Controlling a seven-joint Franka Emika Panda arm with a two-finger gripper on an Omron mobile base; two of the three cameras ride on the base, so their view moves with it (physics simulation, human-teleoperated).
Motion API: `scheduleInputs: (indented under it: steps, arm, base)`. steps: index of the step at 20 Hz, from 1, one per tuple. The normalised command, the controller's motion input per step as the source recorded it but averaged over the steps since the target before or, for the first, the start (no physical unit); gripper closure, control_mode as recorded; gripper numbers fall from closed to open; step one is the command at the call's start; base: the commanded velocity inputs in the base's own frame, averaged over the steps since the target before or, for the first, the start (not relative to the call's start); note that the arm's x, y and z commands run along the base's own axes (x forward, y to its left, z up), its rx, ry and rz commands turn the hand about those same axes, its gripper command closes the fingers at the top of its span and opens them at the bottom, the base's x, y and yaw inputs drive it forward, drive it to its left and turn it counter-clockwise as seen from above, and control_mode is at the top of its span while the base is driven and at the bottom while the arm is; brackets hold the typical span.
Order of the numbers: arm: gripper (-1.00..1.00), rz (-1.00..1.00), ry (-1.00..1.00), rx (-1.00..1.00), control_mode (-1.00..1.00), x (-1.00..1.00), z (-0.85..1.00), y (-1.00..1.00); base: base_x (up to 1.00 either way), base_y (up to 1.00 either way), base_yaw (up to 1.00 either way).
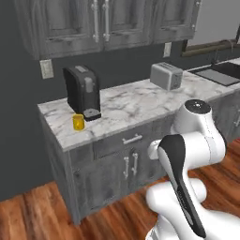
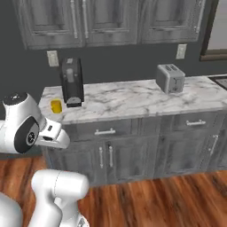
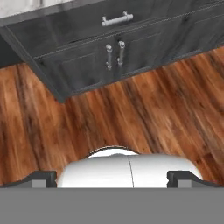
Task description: Take a sugar cube from the saucer and place it inside the coffee. Then, grab milk from the fridge and place it next to the coffee on the counter to sweeten the coffee.
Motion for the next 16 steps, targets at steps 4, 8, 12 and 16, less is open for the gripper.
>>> scheduleInputs:
  steps: [4,8,12,16]
  arm:
    - [-1.00,0.00,0.00,0.00,1.00,0.00,0.00,0.00]
    - [-1.00,0.00,0.00,0.00,1.00,0.00,0.00,0.00]
    - [-1.00,0.00,0.00,0.00,1.00,0.00,0.00,0.00]
    - [-1.00,0.00,0.00,0.00,1.00,0.00,0.00,0.00]
  base:
    - [-0.02,0.03,-0.97]
    - [0.00,0.00,-1.00]
    - [0.00,0.00,-0.99]
    - [0.00,0.00,-0.96]
